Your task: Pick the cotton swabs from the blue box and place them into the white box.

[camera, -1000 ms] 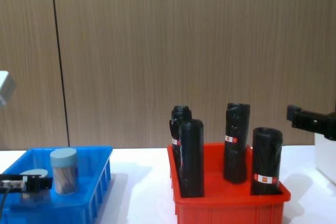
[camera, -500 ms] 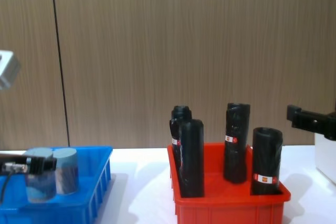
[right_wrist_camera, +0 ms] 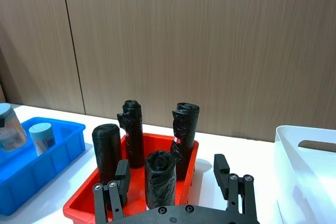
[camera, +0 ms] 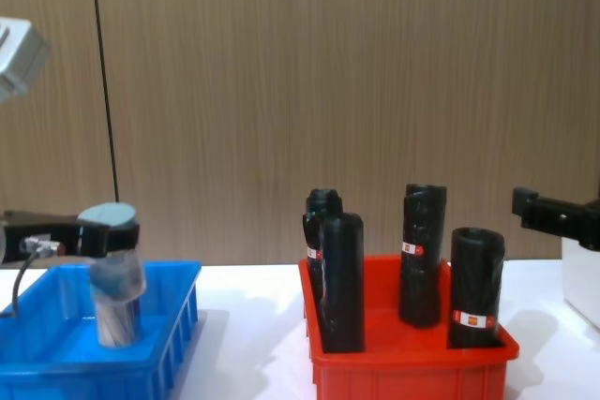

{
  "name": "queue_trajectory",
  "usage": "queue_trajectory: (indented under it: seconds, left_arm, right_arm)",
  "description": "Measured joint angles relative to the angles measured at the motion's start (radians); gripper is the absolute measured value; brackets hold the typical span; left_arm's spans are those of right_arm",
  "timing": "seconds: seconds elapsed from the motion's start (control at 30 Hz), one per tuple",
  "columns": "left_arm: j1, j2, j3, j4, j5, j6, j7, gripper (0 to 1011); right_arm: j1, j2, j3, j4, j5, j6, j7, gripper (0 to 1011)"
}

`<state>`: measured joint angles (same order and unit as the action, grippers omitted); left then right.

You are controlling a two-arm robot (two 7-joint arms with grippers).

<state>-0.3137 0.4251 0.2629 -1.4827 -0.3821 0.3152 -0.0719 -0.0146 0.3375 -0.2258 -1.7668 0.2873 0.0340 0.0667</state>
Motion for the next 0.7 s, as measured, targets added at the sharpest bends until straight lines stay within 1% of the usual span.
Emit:
queue_trajectory:
  seconds: [0.07,0.17,0.2,0.3,0.4,0.5,0.53,0.57,0.7]
  left_arm:
    - [0.002,0.003,-0.002,-0.008,-0.002,-0.005,-0.018,654]
    - [0.006,0.012,-0.005,-0.028,-0.013,-0.018,-0.073,654]
    - [0.006,0.012,-0.005,-0.028,-0.013,-0.018,-0.073,654]
    - [0.009,0.019,-0.007,-0.041,-0.023,-0.026,-0.112,654]
    - [0.01,0.027,-0.01,-0.054,-0.036,-0.034,-0.168,654]
    - [0.011,0.031,-0.01,-0.06,-0.044,-0.038,-0.203,654]
    - [0.011,0.033,-0.01,-0.063,-0.048,-0.039,-0.226,654]
    - [0.011,0.033,-0.01,-0.063,-0.048,-0.039,-0.226,654]
    - [0.009,0.04,-0.011,-0.07,-0.056,-0.042,-0.295,654]
  right_arm:
    - [0.0,0.0,0.0,0.0,0.0,0.0,0.0,1002]
    - [0.0,0.0,0.0,0.0,0.0,0.0,0.0,1002]
    - [0.0,0.0,0.0,0.0,0.0,0.0,0.0,1002]
    - [0.0,0.0,0.0,0.0,0.0,0.0,0.0,1002]
    - [0.0,0.0,0.0,0.0,0.0,0.0,0.0,1002]
    - [0.0,0.0,0.0,0.0,0.0,0.0,0.0,1002]
    - [0.0,0.0,0.0,0.0,0.0,0.0,0.0,1002]
    - [0.0,0.0,0.0,0.0,0.0,0.0,0.0,1002]
    - [0.0,0.0,0.0,0.0,0.0,0.0,0.0,1002]
